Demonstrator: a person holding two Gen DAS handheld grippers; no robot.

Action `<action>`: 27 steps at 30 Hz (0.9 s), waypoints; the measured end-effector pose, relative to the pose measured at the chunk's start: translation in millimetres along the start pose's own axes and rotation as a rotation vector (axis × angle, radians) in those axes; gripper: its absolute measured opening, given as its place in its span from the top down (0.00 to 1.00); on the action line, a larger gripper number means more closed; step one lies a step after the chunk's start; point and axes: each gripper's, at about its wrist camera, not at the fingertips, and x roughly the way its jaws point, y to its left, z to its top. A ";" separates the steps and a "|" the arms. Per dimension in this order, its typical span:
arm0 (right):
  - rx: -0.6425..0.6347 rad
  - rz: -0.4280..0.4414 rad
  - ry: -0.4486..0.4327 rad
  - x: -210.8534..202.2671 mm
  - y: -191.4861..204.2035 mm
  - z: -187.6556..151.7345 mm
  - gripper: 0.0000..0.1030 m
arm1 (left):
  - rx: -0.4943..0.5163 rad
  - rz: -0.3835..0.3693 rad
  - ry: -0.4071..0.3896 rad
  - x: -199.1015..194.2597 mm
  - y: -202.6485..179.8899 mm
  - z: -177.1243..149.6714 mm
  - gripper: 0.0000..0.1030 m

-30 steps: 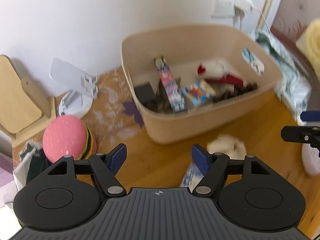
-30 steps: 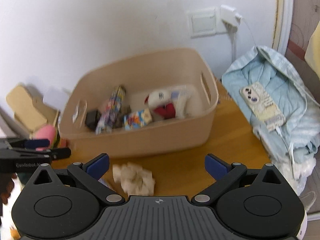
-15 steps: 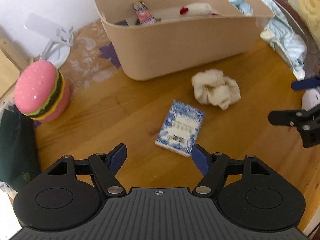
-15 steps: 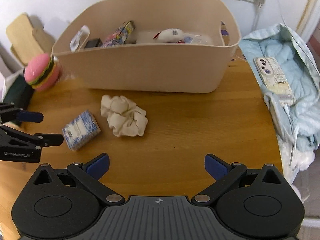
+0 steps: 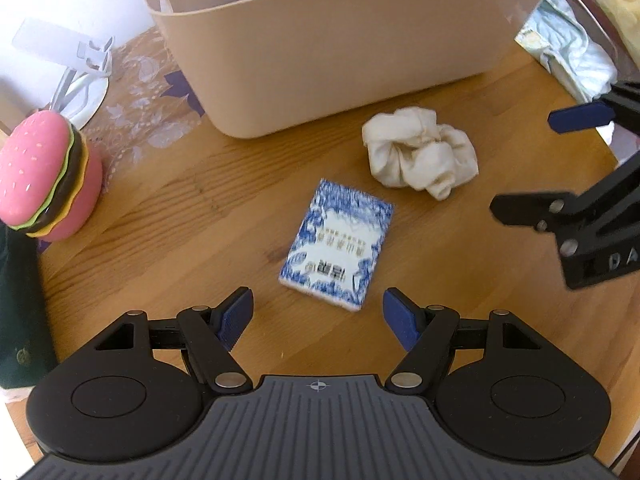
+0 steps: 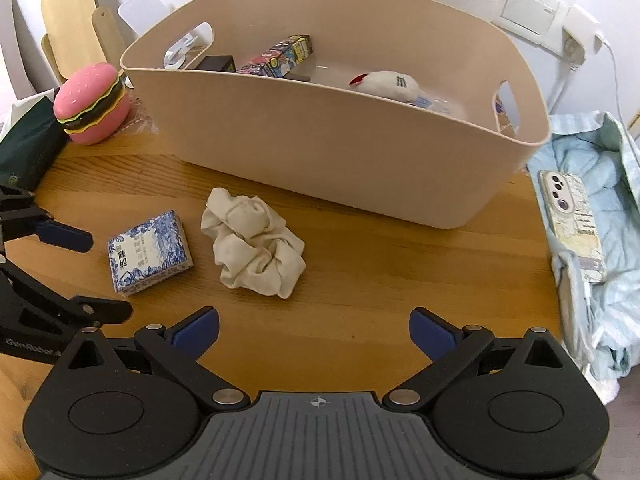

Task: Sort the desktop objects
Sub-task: 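Move both tools toward the blue tissue pack and cream scrunchie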

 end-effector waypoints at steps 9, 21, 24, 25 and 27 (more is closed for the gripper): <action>-0.018 0.019 -0.027 16.9 5.2 15.9 0.00 | 0.069 -0.021 -0.022 13.3 1.5 21.2 0.29; -0.002 0.037 -0.050 38.8 10.7 29.4 0.01 | 0.157 -0.052 -0.047 18.8 19.9 29.9 0.29; -0.001 0.040 -0.046 42.5 12.0 30.1 0.04 | 0.176 -0.063 -0.057 19.0 22.9 30.8 0.30; -0.001 0.040 -0.044 43.8 12.8 29.6 0.06 | 0.190 -0.070 -0.059 18.9 23.5 31.2 0.31; -0.002 0.043 -0.041 46.4 13.7 29.1 0.09 | 0.202 -0.076 -0.064 16.5 23.1 30.9 0.34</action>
